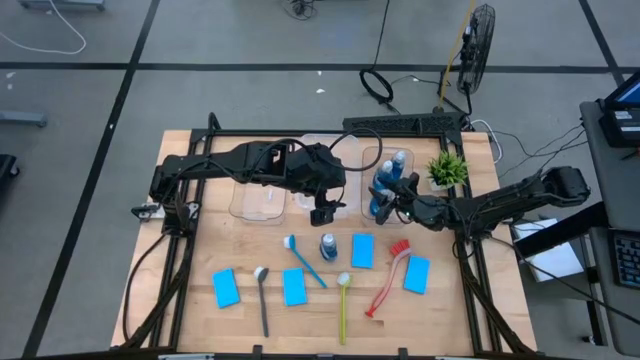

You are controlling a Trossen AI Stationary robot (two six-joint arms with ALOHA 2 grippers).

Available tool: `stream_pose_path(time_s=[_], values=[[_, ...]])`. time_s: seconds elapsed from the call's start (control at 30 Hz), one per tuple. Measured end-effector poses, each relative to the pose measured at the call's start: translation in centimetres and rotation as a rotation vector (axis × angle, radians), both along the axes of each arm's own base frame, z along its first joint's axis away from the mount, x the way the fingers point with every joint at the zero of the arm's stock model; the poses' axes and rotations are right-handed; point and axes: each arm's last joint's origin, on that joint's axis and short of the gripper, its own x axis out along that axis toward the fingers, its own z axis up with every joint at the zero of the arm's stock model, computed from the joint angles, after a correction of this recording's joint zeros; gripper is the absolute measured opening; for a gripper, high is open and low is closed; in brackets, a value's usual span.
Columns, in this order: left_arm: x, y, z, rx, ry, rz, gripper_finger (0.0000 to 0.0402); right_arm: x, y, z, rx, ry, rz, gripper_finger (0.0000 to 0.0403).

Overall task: Pick & Place Kitchen Sink Supplies
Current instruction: Put the blue dishwashing liquid into the right transparent bin

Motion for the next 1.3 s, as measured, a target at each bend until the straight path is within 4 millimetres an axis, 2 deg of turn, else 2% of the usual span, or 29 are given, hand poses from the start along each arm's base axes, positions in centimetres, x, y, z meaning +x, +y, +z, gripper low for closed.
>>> stream_pose_path(time_s=[0.3,0.63,0.8,1.03,1.17,1.3], values=[[0.0,0.0,0.0,0.002,0.001,-0.002,0.0301,0.0,0.0,0.1,-0.014,0.000,0.007,0.0191],[0.0,0.0,0.0,0.001,0.002,-0.001,0.0319,-0.9,-0.1,2.3,-0.093,-0.065,0.032,0.0192],[0.0,0.0,0.0,-0.007,0.006,0.001,0.0326,-1.8,0.3,4.3,-0.147,-0.153,0.164,0.0192],[-0.3,-0.6,-0.3,-0.019,0.040,-0.003,0.0311,-3.1,2.4,5.9,-0.181,-0.249,0.453,0.0192],[-0.4,-1.1,-0.4,-0.043,0.054,0.008,0.0303,-2.9,3.8,7.0,-0.177,-0.222,0.550,0.0192],[-0.4,-1.7,-0.4,-0.040,0.053,-0.010,0.0302,-1.8,5.2,8.3,-0.185,-0.094,0.629,0.0192]])
